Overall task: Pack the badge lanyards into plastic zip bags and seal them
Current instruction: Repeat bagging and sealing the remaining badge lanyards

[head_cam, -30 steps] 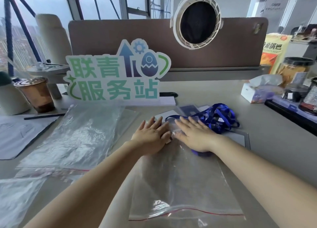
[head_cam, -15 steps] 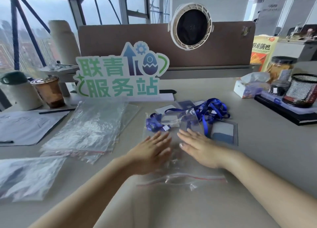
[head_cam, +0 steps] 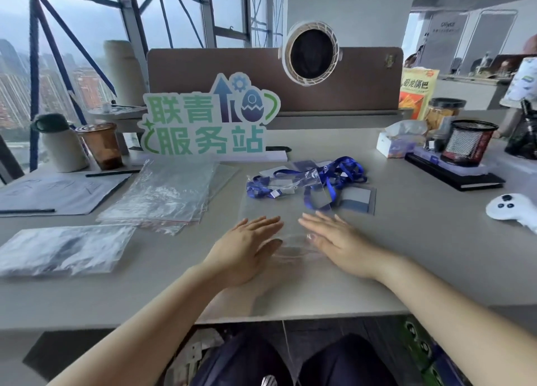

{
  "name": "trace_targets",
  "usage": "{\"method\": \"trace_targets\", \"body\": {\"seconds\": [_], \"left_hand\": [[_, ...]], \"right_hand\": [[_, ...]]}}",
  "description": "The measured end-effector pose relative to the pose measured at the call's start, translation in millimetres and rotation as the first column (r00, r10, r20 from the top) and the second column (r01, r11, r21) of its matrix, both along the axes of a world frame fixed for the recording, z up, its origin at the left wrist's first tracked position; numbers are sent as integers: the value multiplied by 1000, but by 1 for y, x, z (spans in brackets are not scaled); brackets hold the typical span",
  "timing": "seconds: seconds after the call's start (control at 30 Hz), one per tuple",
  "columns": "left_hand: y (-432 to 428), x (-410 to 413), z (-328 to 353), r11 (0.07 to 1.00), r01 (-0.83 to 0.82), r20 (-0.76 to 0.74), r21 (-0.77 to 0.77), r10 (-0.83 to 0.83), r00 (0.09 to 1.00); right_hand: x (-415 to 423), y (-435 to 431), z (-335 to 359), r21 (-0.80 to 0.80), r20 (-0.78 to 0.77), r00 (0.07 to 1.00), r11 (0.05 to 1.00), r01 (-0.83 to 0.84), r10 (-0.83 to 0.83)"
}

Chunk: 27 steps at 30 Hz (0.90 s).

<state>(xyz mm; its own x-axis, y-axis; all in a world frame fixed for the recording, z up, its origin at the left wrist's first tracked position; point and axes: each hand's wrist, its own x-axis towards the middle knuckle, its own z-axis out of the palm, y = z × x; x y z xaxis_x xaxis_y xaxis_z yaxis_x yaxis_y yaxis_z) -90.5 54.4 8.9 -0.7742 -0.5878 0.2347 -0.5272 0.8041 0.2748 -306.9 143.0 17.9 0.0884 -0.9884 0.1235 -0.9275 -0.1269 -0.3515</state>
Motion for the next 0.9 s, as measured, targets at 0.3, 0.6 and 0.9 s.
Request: {"method": "trace_targets", "body": {"seconds": [0.3, 0.6, 0.9], "left_hand": [[44, 15, -8, 999, 42, 155, 11, -43, 987], [51, 18, -5, 999, 38, 174, 32, -43, 984], [51, 19, -3, 1000, 16, 243, 8, -18, 970]], "right_hand": [[23, 39, -15, -29, -25, 998, 998, -53, 53], [25, 44, -16, -6, -32, 999, 999, -39, 39], [26, 45, -13, 26, -162, 987, 1000, -5, 9]]}}
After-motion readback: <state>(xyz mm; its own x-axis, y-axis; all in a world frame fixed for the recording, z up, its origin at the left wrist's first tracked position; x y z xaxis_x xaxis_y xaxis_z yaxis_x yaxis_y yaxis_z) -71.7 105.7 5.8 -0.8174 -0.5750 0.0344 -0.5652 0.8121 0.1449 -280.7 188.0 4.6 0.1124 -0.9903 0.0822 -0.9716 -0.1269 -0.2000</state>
